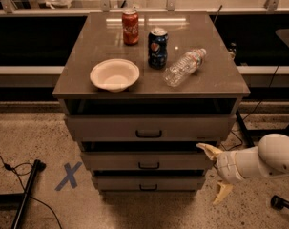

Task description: Open bottom drawer

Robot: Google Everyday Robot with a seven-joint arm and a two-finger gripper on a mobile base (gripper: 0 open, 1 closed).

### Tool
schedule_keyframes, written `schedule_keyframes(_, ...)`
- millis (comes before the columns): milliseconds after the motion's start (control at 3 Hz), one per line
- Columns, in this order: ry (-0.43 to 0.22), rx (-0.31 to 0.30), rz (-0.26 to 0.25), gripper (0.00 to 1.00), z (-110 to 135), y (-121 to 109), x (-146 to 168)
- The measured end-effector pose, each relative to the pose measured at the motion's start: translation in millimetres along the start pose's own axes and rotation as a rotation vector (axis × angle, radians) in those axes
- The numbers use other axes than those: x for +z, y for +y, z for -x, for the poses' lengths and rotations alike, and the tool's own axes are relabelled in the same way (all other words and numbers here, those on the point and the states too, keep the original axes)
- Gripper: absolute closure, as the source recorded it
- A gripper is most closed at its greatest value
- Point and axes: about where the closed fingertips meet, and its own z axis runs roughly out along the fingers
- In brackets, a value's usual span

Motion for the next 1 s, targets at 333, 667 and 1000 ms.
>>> schedule_keyframes(333, -0.02, -0.062, 0.107, 0.0, -11, 12, 17)
schedule_keyframes(667, -0.031, -0.063, 0.128, 0.0, -8, 17, 17)
schedule_keyframes(1000, -0.042, -0.024, 0.179, 0.0, -23, 27, 41)
